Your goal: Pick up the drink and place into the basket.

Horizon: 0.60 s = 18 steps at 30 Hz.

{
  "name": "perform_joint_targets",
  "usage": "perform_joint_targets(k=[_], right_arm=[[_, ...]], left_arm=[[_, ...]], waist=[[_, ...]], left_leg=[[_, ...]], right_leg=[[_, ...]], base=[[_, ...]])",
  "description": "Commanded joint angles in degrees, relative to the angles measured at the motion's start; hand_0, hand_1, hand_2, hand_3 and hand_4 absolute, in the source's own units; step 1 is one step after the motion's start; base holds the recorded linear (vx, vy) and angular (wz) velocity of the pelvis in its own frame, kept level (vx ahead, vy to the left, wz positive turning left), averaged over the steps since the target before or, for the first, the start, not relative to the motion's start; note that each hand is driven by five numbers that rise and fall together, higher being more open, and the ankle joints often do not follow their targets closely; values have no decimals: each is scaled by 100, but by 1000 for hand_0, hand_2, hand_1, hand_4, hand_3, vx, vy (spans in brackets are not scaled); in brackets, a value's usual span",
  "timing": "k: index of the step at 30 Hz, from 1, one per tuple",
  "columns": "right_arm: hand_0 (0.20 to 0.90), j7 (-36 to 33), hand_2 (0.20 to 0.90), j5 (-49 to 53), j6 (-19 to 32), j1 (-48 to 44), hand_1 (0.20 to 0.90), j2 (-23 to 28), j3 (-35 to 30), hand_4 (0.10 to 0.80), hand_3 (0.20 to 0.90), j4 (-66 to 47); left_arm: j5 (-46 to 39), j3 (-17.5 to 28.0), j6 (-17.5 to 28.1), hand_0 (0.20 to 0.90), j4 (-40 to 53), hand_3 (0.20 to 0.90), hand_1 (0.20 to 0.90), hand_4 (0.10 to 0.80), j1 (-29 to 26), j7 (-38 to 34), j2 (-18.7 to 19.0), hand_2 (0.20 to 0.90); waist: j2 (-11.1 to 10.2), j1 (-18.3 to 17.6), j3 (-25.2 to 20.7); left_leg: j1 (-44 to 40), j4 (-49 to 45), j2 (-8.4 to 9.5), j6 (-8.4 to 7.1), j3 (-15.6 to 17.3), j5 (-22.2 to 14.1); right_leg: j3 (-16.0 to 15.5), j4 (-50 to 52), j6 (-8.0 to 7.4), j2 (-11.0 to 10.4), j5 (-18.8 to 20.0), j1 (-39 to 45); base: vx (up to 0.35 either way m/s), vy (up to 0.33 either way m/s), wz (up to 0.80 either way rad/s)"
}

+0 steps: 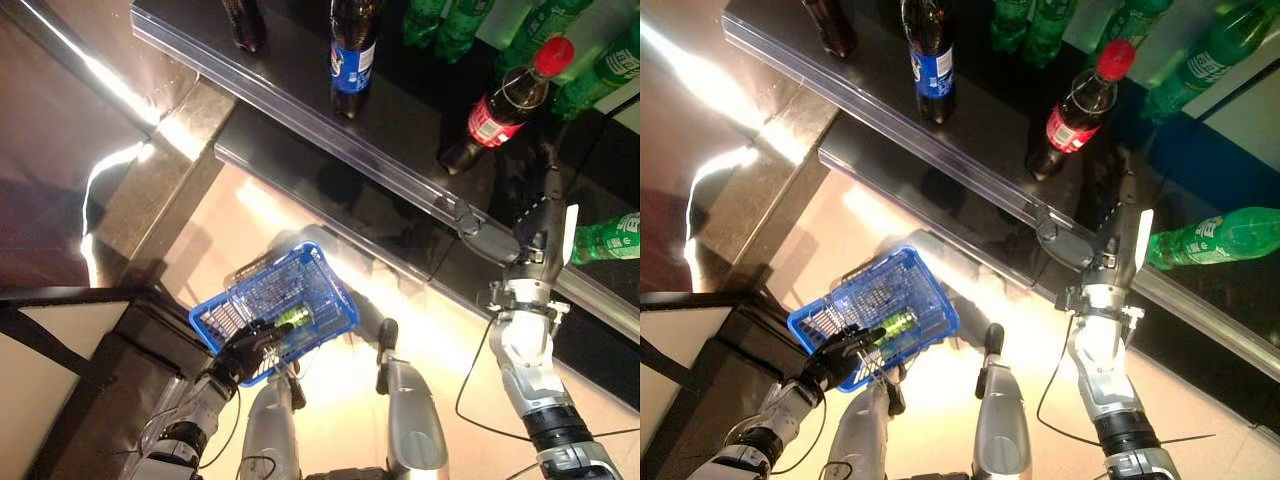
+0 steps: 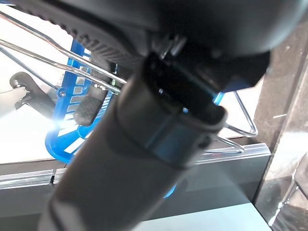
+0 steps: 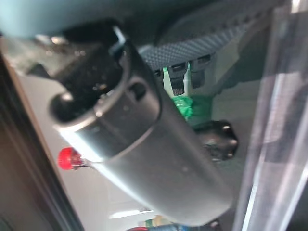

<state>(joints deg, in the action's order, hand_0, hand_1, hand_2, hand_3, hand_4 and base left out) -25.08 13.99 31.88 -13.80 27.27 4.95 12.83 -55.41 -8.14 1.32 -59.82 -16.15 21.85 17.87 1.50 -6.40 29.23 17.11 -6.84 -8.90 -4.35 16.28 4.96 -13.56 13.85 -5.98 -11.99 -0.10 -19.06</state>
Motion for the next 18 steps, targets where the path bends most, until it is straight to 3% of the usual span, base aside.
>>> perform_joint_targets(k=[1,11,18], right_arm=[[900,-205,900,-55,623,-435,900,371,-572,800,900,-728],[900,-135,900,6,570,-623,900,499,-630,800,900,-728],[900,-11,900,3,597,-759,900,543,-543,800,900,-682]], left_arm=[[-110,111,-11,300,199,200,300,100,400,454,50,300],[-168,263,-293,300,-29,200,300,100,472,506,77,300],[-769,317,-602,300,13,200,300,100,571,945,60,300]], waist=[[-139,12,-244],[-158,92,-256],[-159,152,-266]], left_leg=[[1,-868,59,100,232,-796],[8,-917,74,113,180,-818],[-32,-894,101,138,170,-829]], right_leg=[[48,213,-133,32,-235,-8],[17,166,-120,32,-226,57],[12,102,-115,42,-210,131]], base=[[0,0,0],[0,0,0],[0,0,0]])
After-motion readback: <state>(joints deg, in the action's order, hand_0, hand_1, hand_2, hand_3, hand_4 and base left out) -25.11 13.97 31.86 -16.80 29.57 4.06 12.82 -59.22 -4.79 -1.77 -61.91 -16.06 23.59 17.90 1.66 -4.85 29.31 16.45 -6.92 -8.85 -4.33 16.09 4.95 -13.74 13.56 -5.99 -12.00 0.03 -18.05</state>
